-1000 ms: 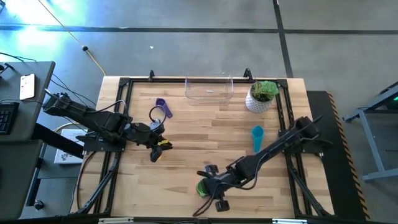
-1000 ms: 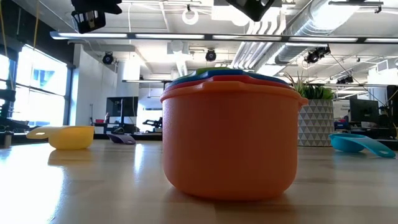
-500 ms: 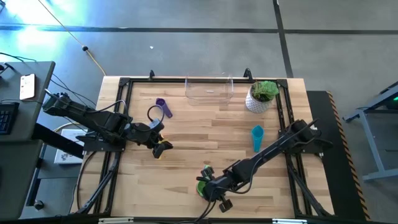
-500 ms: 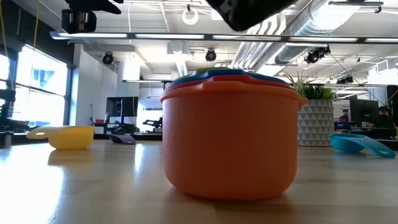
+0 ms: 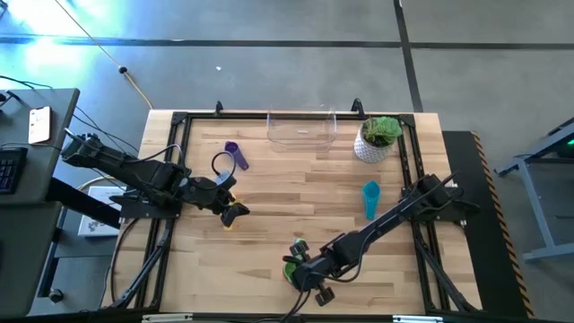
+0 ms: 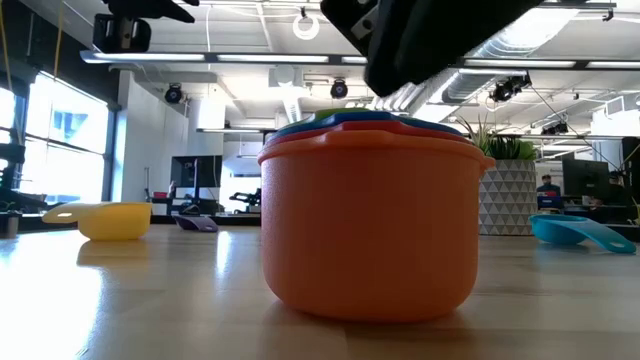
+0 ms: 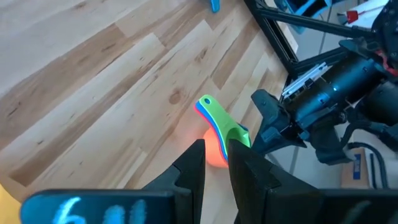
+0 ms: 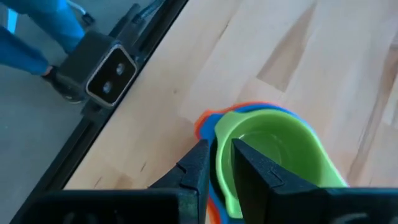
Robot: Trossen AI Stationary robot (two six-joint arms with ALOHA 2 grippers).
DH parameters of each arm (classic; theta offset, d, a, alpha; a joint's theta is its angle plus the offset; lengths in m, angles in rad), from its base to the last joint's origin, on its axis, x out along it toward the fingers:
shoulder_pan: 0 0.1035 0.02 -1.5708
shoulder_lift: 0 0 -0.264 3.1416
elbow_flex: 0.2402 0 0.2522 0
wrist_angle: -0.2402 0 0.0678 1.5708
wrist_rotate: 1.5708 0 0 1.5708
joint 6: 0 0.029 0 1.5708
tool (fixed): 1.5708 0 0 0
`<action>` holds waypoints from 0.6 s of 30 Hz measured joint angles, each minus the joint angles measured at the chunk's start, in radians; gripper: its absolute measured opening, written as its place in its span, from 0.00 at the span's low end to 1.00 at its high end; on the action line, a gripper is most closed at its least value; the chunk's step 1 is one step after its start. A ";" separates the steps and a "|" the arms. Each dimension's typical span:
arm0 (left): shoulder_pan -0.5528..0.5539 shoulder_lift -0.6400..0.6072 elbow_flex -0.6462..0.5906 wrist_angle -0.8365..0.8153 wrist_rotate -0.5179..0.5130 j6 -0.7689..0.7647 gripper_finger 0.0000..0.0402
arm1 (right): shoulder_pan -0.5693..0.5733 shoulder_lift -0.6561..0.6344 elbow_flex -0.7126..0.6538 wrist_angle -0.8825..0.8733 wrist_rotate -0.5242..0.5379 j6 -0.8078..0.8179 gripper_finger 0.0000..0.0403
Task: Nest measuring cups in basket
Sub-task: Stack the green measuring cup on top of the blue measuring cup
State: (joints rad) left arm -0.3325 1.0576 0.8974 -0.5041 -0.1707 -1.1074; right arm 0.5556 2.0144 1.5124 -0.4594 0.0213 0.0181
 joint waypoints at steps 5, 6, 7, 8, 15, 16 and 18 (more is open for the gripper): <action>0.000 0.000 0.000 0.000 0.000 -0.044 0.15 | 0.002 0.000 0.000 -0.020 0.005 -0.020 0.21; 0.000 0.000 0.000 0.000 0.000 -0.044 0.15 | 0.002 0.000 0.000 -0.020 0.005 -0.036 0.22; 0.000 0.000 0.000 0.000 0.000 -0.044 0.15 | 0.002 0.000 0.000 -0.018 0.005 -0.050 0.23; 0.000 0.000 0.000 0.000 0.000 -0.044 0.15 | 0.002 0.000 0.000 -0.018 0.005 -0.061 0.23; 0.000 0.000 0.000 0.000 0.000 -0.066 0.15 | 0.002 0.000 -0.008 -0.035 -0.023 -0.070 0.23; 0.000 0.000 0.000 0.000 0.000 -0.069 0.15 | 0.002 0.000 -0.009 -0.039 -0.023 -0.071 0.23; 0.000 0.000 0.000 0.000 0.000 -0.069 0.15 | 0.002 -0.001 -0.009 -0.037 -0.024 -0.069 0.23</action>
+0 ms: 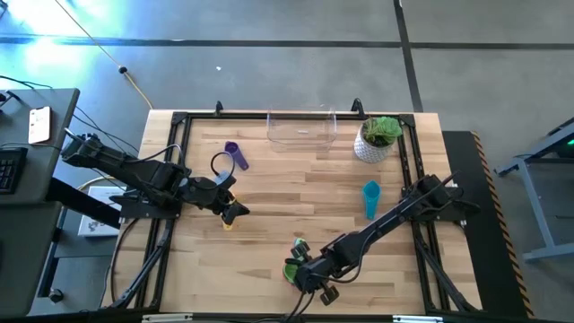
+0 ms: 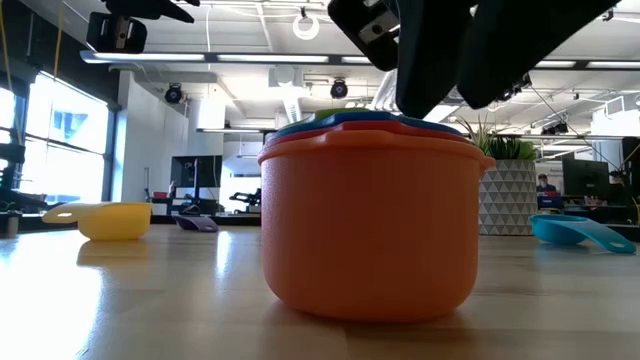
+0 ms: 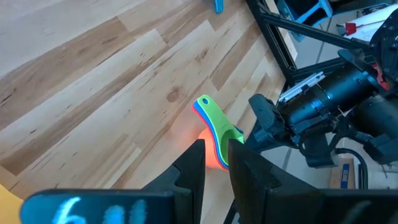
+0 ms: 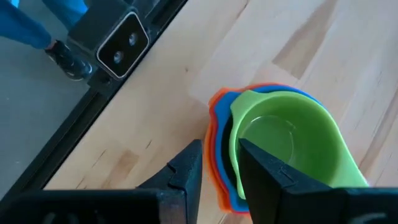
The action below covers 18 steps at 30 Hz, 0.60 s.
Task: Nest measuring cups in basket
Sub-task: Stack the green measuring cup on top of the blue measuring cup
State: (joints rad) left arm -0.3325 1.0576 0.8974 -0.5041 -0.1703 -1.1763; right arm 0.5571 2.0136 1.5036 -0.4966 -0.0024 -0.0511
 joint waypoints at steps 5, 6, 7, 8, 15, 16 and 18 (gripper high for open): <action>0.000 0.000 0.000 0.000 0.000 0.000 0.15 | -0.004 0.000 0.000 -0.002 0.014 -0.010 0.23; 0.000 0.000 0.000 0.000 0.000 0.000 0.15 | -0.007 0.001 0.000 -0.002 0.010 -0.009 0.23; 0.000 0.000 0.000 0.000 0.000 0.000 0.15 | -0.007 0.001 0.000 -0.005 0.004 -0.008 0.23; 0.000 0.000 0.000 0.000 0.000 0.000 0.15 | -0.007 0.001 0.000 -0.008 0.001 -0.008 0.23; 0.000 0.000 0.000 0.000 -0.018 0.001 0.15 | -0.010 0.014 0.000 -0.007 -0.006 -0.028 0.23; 0.000 0.000 0.000 0.000 -0.019 0.001 0.15 | -0.010 0.019 -0.001 -0.012 -0.013 -0.028 0.23; 0.000 0.000 0.000 0.000 -0.020 0.002 0.15 | -0.010 0.026 -0.002 -0.012 -0.010 -0.028 0.23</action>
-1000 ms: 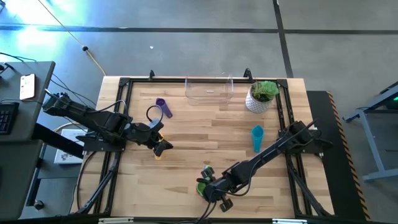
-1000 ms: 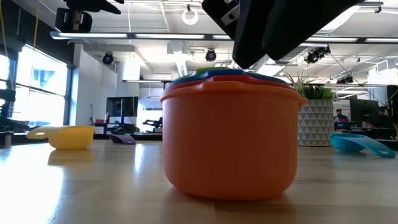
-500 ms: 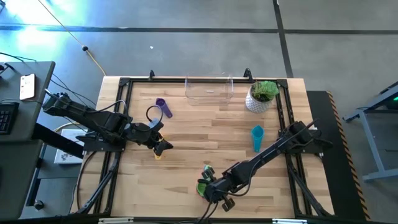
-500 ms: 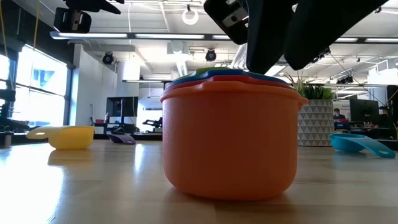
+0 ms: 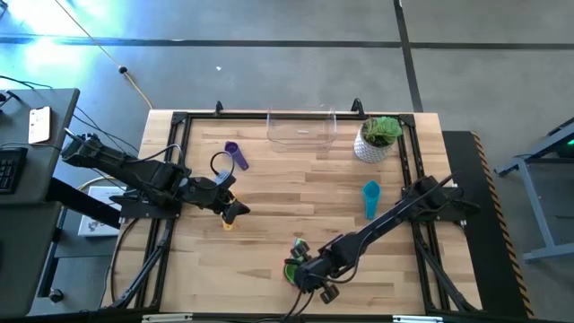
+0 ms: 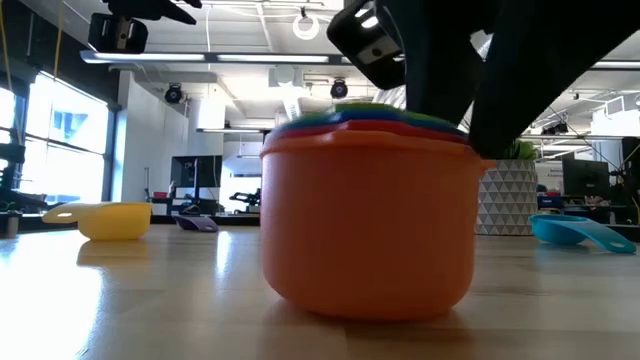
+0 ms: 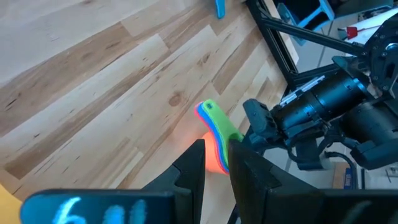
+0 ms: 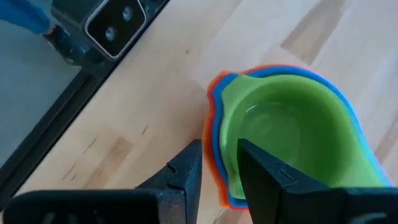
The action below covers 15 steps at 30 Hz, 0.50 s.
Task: Nest measuring cups in basket
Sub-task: Stack the green measuring cup on top of the blue measuring cup
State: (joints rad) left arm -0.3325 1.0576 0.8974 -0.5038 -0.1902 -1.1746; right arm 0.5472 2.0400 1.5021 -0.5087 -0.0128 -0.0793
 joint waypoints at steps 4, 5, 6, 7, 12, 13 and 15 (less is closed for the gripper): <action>0.000 0.000 0.000 -0.001 0.000 0.007 0.15 | -0.003 0.003 0.000 0.007 0.004 0.000 0.23; 0.000 0.000 0.000 -0.004 0.000 0.007 0.15 | -0.004 0.003 0.000 0.009 0.004 0.000 0.23; 0.000 0.000 0.000 -0.006 0.000 0.007 0.15 | -0.004 0.003 0.000 0.007 0.003 0.000 0.23; 0.000 0.000 0.000 -0.005 0.000 0.007 0.15 | -0.004 0.003 0.005 -0.002 0.004 0.001 0.23; 0.000 0.000 0.000 -0.005 0.000 0.007 0.15 | -0.004 0.003 0.033 -0.010 -0.001 0.003 0.23; 0.000 0.000 0.000 -0.005 0.000 0.007 0.15 | -0.004 0.003 0.039 -0.013 -0.005 0.002 0.23; 0.000 0.000 0.000 -0.005 0.000 0.007 0.15 | -0.006 0.002 0.042 -0.015 -0.005 0.001 0.23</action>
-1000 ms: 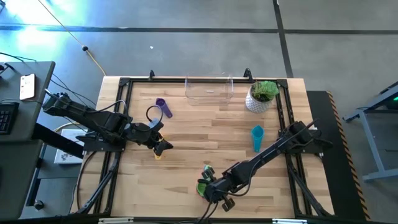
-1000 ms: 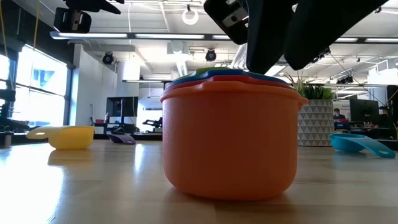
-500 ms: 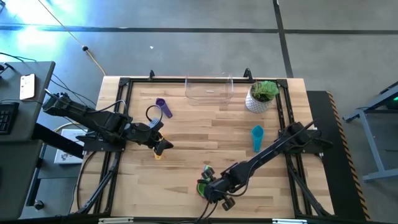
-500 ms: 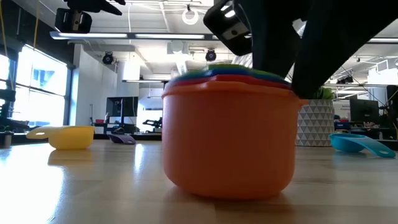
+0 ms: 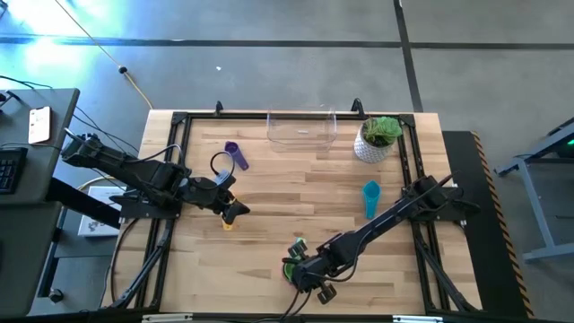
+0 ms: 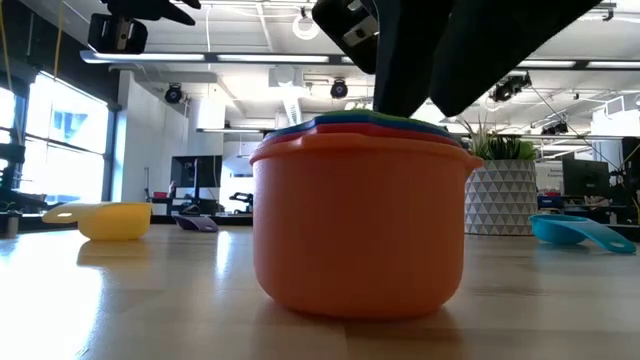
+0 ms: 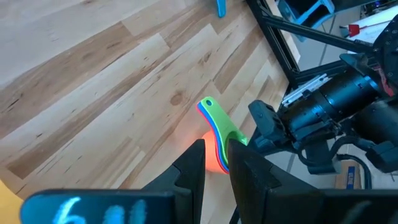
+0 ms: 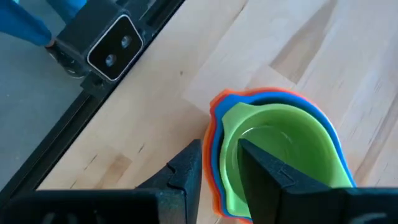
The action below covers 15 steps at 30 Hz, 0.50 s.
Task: Nest measuring cups in basket
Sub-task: Stack the green measuring cup on top of the blue measuring cup
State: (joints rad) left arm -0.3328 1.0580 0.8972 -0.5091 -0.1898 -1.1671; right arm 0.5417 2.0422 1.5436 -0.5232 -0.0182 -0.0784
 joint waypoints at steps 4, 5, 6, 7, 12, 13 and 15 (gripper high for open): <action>0.000 0.000 0.000 0.000 0.000 0.000 0.15 | -0.006 0.005 0.000 -0.019 0.001 0.019 0.23; 0.000 0.000 0.000 0.000 0.000 0.000 0.15 | -0.007 0.006 0.000 -0.022 0.001 0.020 0.23; 0.000 0.000 0.000 0.000 0.000 0.000 0.15 | -0.007 0.007 0.000 -0.020 0.001 0.018 0.23; 0.000 0.000 0.000 0.000 0.000 0.000 0.15 | -0.007 0.007 0.000 -0.019 0.002 0.015 0.23; 0.000 0.000 0.000 -0.001 0.000 0.000 0.15 | -0.014 0.007 0.000 -0.019 0.002 0.036 0.21; 0.000 0.000 0.000 -0.001 0.000 0.001 0.15 | -0.014 0.012 0.000 -0.016 0.002 0.036 0.20; 0.000 0.000 0.000 -0.002 0.000 0.001 0.15 | -0.014 0.016 0.000 -0.013 -0.001 0.035 0.19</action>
State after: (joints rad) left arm -0.3328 1.0580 0.8970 -0.5109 -0.1898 -1.1664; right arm 0.5282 2.0582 1.5436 -0.5367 -0.0190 -0.0433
